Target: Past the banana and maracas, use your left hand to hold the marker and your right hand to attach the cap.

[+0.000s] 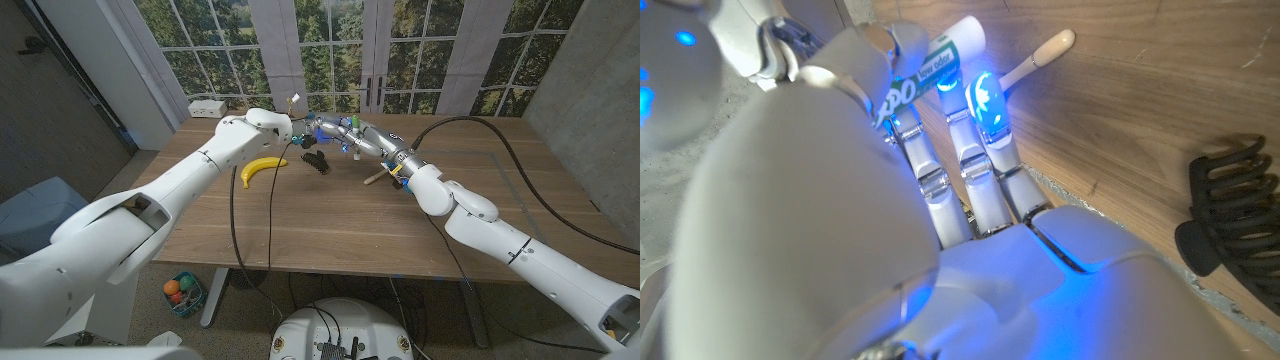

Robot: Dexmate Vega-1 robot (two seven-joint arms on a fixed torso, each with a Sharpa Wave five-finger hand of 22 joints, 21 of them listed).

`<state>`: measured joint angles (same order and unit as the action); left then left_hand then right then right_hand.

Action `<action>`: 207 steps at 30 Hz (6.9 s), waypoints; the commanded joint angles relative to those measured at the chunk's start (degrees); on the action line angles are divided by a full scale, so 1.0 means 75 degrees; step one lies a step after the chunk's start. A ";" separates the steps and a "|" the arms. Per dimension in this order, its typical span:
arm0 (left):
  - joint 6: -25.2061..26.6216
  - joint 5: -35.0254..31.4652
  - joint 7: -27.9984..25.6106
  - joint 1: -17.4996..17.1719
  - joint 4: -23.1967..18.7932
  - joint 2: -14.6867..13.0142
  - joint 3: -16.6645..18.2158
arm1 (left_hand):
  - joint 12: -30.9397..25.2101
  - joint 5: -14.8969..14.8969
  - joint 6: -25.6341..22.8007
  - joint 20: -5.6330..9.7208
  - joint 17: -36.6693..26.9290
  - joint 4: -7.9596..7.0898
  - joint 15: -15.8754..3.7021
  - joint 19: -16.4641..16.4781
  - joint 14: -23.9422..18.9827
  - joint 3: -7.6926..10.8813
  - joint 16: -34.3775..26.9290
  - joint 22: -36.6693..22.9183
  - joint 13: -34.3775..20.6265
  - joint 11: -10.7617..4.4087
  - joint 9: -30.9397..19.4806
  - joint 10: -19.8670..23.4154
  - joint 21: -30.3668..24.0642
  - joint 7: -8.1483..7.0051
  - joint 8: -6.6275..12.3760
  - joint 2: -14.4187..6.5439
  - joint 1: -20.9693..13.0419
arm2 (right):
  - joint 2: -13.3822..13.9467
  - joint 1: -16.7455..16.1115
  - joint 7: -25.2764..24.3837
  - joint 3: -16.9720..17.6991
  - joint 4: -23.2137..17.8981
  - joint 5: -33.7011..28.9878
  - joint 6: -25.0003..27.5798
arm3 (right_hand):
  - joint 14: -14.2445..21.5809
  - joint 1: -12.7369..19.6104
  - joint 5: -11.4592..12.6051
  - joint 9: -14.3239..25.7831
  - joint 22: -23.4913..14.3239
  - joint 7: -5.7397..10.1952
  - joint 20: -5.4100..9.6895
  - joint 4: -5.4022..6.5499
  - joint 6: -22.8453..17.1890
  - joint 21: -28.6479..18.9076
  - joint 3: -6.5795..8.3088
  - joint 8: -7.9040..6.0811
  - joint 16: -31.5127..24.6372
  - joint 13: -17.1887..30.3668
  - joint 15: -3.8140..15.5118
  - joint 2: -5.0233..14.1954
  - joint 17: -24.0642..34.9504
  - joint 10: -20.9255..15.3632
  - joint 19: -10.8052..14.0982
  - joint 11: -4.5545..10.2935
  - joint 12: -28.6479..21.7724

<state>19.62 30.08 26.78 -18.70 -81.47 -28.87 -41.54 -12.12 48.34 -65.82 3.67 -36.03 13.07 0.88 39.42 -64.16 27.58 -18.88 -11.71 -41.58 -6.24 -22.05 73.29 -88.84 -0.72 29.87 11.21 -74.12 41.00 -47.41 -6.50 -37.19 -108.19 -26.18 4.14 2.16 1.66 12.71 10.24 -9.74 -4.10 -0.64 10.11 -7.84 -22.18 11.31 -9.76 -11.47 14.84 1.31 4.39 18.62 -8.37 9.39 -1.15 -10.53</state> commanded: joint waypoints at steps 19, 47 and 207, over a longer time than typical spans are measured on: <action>0.0500 -0.0352 0.0097 0.0164 -0.0552 -0.0261 -0.0304 | -0.0024 0.0045 -0.0009 0.0901 -0.1593 -0.0396 -0.1933 -0.0023 -0.1741 0.0295 -0.0026 -0.0010 -0.0012 -0.0229 0.0008 0.0193 -0.0072 0.0067 -0.0018 -0.0124 -0.0062 | -0.0078 -0.0272 -0.0870 0.0566 0.0096 0.0728 -0.0478 | -0.0019 0.0325 0.0031 0.0011 -0.0011 -0.0395 -0.0453 -0.0613 0.0304 0.0211 -0.0170 -0.0092 0.0038 -0.0234 -0.0474 -0.0282 -0.0355 0.0230 0.0316 -0.0371 -0.0019; 0.1034 -0.0734 0.0333 0.0569 -0.0417 -0.0105 -0.0741 | -0.0022 0.0085 0.0010 0.0906 -0.1623 -0.0406 -0.1933 -0.0012 -0.1745 0.0247 0.0030 0.0008 -0.0022 -0.0223 -0.0017 0.0185 -0.0066 0.0068 -0.0026 -0.0135 -0.0085 | -0.0323 0.0411 -0.0298 0.0206 0.0645 0.0783 -0.1589 | 0.0117 0.0399 0.0117 0.0024 -0.0036 -0.0380 -0.0206 -0.0766 0.0168 0.0407 -0.0068 -0.0193 -0.0041 -0.0382 -0.0494 -0.0100 -0.0602 0.0164 0.0574 -0.0363 -0.0115; 0.2475 -0.3348 0.0511 0.1477 -0.2610 -0.1437 -0.1977 | 0.0154 -0.0235 0.0549 0.0846 -0.1723 -0.0494 -0.1941 -0.0456 -0.1382 -0.0094 0.0501 -0.0091 0.0017 -0.0217 -0.0163 -0.0422 -0.0189 0.0112 -0.0254 -0.0496 -0.0348 | -0.0678 -0.1318 -0.1428 0.2296 0.1359 0.4018 -0.3139 | 0.0472 0.0284 0.0080 0.0018 -0.0068 0.0851 -0.0333 -0.0550 -0.0514 0.1062 -0.0063 -0.0279 -0.0154 -0.0465 -0.0107 0.0129 -0.0865 -0.0066 0.1162 0.0182 -0.0161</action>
<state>36.28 12.13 25.89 -12.28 -100.75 -38.60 -50.90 -11.28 47.01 -62.29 3.46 -46.53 11.07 0.50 36.53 -63.13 25.56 -15.32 -12.14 -41.47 -7.78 -23.27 70.67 -89.88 0.11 28.16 9.70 -75.05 35.76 -55.59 -18.11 -22.05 -98.74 -2.33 -19.78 5.35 3.57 13.08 10.26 -10.00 2.37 -3.66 5.93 -11.26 -14.38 10.46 -11.48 -12.14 11.18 0.61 4.77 11.99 -8.30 17.80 0.00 -11.48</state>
